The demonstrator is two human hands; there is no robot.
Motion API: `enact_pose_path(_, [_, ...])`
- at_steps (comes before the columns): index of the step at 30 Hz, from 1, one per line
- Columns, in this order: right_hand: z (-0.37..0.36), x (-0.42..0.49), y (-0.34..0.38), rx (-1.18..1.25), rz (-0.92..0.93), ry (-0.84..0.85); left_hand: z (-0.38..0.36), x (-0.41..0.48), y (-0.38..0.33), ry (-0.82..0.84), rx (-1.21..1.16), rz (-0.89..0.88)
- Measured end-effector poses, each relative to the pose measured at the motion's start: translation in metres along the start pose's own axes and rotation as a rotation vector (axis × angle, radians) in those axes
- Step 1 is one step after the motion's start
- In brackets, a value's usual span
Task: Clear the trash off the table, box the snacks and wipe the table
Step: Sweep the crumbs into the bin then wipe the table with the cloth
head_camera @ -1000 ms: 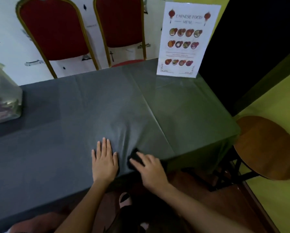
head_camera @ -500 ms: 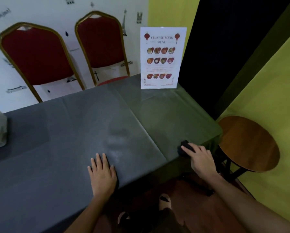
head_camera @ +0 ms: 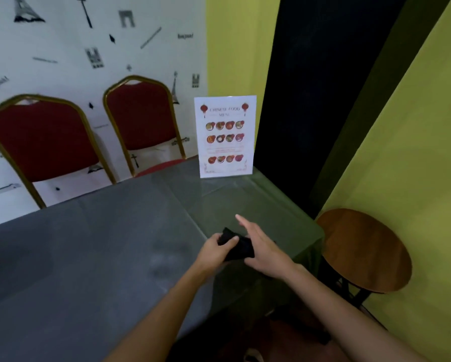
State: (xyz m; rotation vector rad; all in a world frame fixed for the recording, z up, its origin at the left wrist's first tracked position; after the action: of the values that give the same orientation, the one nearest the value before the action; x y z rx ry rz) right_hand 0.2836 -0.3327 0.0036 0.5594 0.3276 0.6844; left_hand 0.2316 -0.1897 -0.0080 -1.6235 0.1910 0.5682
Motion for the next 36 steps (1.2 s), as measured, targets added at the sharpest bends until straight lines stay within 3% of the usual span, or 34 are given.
enact_pose_path(4, [0.026, -0.006, -0.016, 0.058, 0.001, -0.077, -0.015, 0.022, -0.014, 0.013, -0.089, -0.012])
enact_pose_path(7, [0.048, -0.01, -0.039, 0.14, -0.089, -0.257, -0.04, 0.034, -0.031, 0.068, -0.218, -0.046])
enact_pose_path(9, [0.063, -0.007, -0.063, 0.433, -0.333, -0.41, -0.063, 0.044, -0.044, 0.118, -0.296, -0.076])
enact_pose_path(11, [0.078, -0.005, -0.087, 0.781, -0.59, -0.419, -0.087, 0.055, -0.055, 0.15, -0.272, -0.122])
enact_pose_path(14, [0.103, -0.018, -0.12, 0.982, -0.684, -0.489, -0.132, 0.073, -0.068, 0.12, -0.059, -0.193])
enact_pose_path(17, [0.122, -0.034, -0.156, 0.764, -0.722, -0.708, -0.176, 0.091, -0.073, 0.033, 0.249, -0.234])
enact_pose_path(20, [0.136, -0.048, -0.194, 0.417, -0.804, -0.797, -0.224, 0.102, -0.066, 0.043, 0.338, -0.26])
enact_pose_path(24, [0.142, -0.063, -0.242, 0.321, -0.895, -0.872, -0.278, 0.118, -0.052, 0.07, 0.454, -0.343])
enact_pose_path(28, [0.137, -0.065, -0.29, 0.319, -0.966, -0.857, -0.313, 0.149, -0.028, 0.193, 0.646, -0.447])
enact_pose_path(32, [0.123, -0.061, -0.33, 0.276, -1.008, -0.815, -0.331, 0.183, 0.002, 0.292, 0.798, -0.357])
enact_pose_path(36, [0.101, -0.062, -0.352, 0.098, -1.015, -0.611, -0.339, 0.201, 0.027, 0.443, 1.048, -0.371])
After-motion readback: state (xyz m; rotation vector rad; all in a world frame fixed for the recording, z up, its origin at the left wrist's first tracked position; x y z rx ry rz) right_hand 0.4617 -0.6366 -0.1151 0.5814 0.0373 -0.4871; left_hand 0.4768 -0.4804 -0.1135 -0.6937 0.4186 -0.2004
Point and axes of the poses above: each hand's wrist, its own x-axis towards the middle knuckle, its own z-axis out of the back of the hand, y = z × x, the point moved 1 cm from there along x, towards the middle knuckle, and after that the axes turned 5 degrees about -x, right-handed, at the moved point
